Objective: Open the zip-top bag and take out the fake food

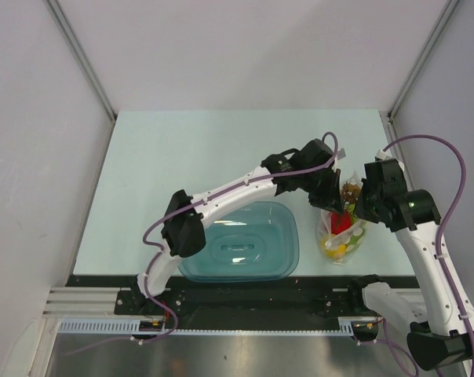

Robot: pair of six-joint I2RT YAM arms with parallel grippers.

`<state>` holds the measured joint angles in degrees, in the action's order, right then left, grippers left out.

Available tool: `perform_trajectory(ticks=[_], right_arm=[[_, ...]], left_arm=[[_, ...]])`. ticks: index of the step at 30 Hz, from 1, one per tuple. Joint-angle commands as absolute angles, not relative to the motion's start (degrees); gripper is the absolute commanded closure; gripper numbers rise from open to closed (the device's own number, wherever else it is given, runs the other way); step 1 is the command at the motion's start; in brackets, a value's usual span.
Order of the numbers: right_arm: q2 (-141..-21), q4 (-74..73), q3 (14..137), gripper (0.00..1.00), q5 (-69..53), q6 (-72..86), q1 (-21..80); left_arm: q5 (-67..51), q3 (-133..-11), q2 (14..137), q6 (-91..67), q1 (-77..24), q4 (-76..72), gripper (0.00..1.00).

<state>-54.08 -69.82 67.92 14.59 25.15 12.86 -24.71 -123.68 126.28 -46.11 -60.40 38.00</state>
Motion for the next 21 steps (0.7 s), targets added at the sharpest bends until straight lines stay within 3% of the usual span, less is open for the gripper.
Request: perform_trajectory(ticks=[1,10,21], right_arm=[[-51.94,-66.8,67.24,1.0,16.44,22.85,12.66],[-54.57,-65.83,68.55,1.0,20.56,23.47,12.13],[-58.36,-62.84,68.91,1.0,24.43,19.25,8.0]], left_arm=[[-25.31,-126.91,120.68,-47.81,-59.59,39.19,1.0],[-31.02,-128.76,117.43,-38.52,-58.97,47.53,1.0],[-32.61,-111.38,103.63,-27.34,-60.03,50.45,1.0]])
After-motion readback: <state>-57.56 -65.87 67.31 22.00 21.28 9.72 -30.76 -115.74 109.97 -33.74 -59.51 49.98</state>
